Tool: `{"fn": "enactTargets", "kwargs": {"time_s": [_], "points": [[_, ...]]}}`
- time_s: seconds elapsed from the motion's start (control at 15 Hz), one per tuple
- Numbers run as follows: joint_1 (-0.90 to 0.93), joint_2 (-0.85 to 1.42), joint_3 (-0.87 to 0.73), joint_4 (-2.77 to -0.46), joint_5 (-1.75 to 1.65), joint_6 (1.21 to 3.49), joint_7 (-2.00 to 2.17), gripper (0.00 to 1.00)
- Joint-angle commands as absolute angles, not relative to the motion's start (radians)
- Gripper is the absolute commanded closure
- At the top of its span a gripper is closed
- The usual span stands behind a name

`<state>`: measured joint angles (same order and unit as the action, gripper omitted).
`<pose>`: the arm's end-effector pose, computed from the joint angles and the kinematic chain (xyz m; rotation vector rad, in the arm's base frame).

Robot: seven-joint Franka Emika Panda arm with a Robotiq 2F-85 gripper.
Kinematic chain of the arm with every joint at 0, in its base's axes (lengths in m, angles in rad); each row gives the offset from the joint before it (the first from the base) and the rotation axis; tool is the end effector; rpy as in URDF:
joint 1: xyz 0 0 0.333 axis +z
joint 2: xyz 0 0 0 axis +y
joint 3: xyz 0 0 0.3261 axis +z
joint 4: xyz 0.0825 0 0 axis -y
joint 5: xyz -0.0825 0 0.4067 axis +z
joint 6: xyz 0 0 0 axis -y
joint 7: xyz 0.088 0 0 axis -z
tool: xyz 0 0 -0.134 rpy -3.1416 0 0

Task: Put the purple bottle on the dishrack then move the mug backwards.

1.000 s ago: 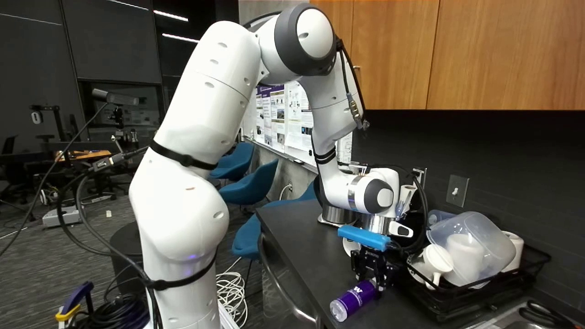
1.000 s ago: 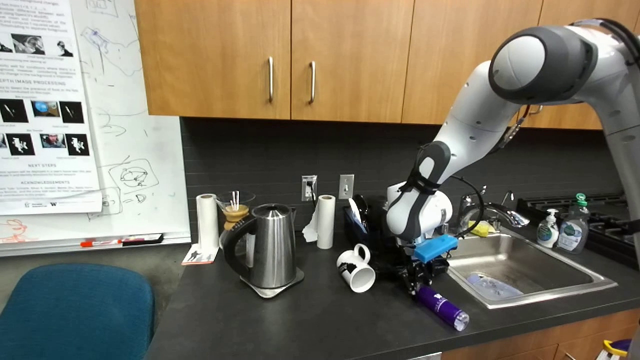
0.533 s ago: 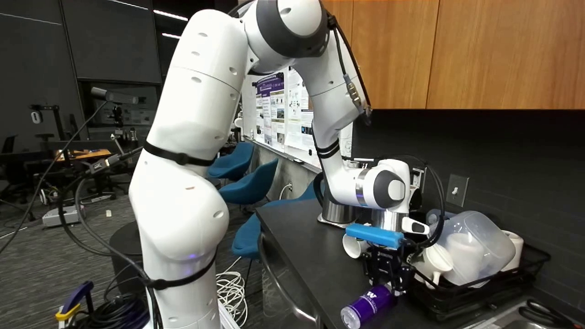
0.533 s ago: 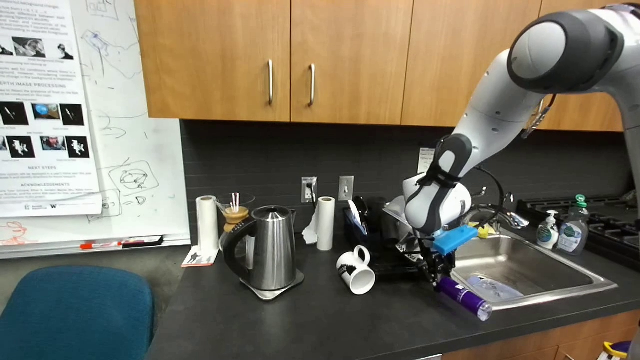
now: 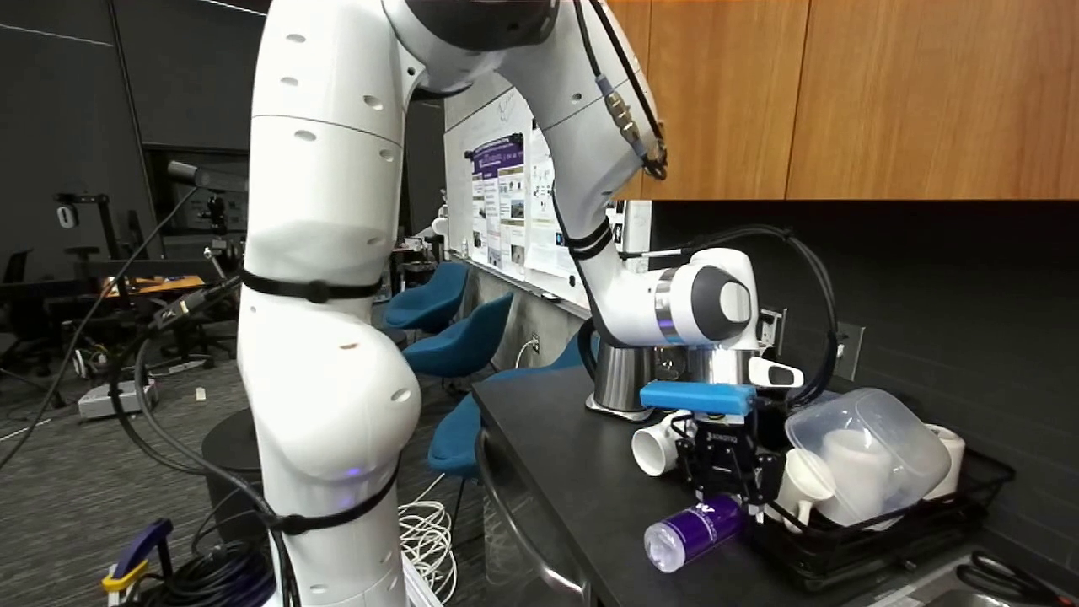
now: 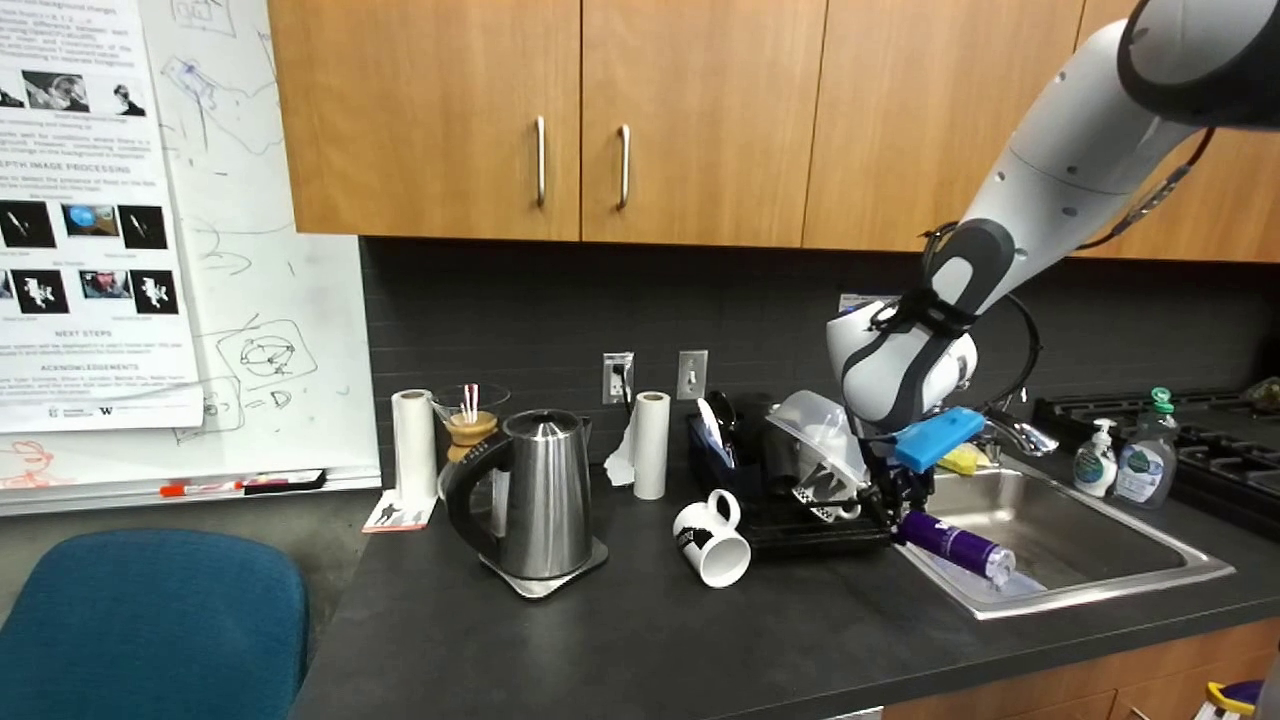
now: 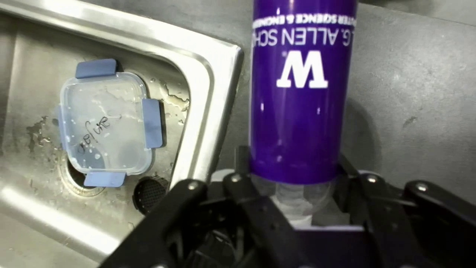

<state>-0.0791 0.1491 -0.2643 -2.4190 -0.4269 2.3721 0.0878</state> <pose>0.4495 -0.1779 0.2023 2.8429 -0.1339 -0.3315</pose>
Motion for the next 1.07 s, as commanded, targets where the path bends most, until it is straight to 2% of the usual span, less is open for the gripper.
{"fn": "enactTargets", "kwargs": {"time_s": [0.0,1.0], "points": [[-0.095,0.051,-0.248,-2.470,-0.492,2.335,0.121,0.74],[-0.133,0.062,-0.239,-2.587,-0.507,2.303,0.093,0.74]]}}
